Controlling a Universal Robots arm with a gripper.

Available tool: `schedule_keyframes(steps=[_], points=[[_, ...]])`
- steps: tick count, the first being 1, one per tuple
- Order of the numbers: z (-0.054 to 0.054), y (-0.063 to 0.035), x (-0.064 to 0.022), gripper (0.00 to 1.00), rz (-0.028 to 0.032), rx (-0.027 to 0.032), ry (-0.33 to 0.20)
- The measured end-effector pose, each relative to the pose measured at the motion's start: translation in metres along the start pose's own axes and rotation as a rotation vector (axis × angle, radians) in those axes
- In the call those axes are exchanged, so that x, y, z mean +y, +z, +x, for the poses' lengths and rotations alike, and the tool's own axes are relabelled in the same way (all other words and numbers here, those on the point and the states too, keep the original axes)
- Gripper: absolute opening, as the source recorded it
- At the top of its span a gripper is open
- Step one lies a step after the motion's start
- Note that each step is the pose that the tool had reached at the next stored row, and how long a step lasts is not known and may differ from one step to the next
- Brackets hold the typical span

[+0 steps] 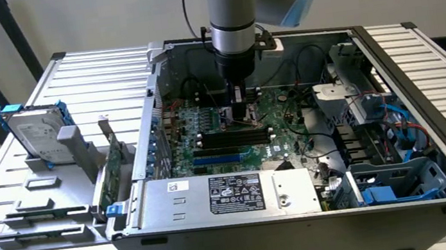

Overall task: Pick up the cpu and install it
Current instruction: 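Place the cpu into insertion slot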

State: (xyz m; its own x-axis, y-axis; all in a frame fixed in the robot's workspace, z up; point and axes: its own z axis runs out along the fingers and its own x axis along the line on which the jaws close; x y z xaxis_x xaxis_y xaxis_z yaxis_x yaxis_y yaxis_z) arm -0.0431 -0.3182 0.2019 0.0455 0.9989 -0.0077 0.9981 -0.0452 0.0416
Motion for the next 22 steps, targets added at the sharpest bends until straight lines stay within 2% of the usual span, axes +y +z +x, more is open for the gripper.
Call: schedule_keyframes(steps=[22], points=[[-0.0011, 0.0029, -0.0022, 0.55, -0.0001, -0.0009, -0.006]])
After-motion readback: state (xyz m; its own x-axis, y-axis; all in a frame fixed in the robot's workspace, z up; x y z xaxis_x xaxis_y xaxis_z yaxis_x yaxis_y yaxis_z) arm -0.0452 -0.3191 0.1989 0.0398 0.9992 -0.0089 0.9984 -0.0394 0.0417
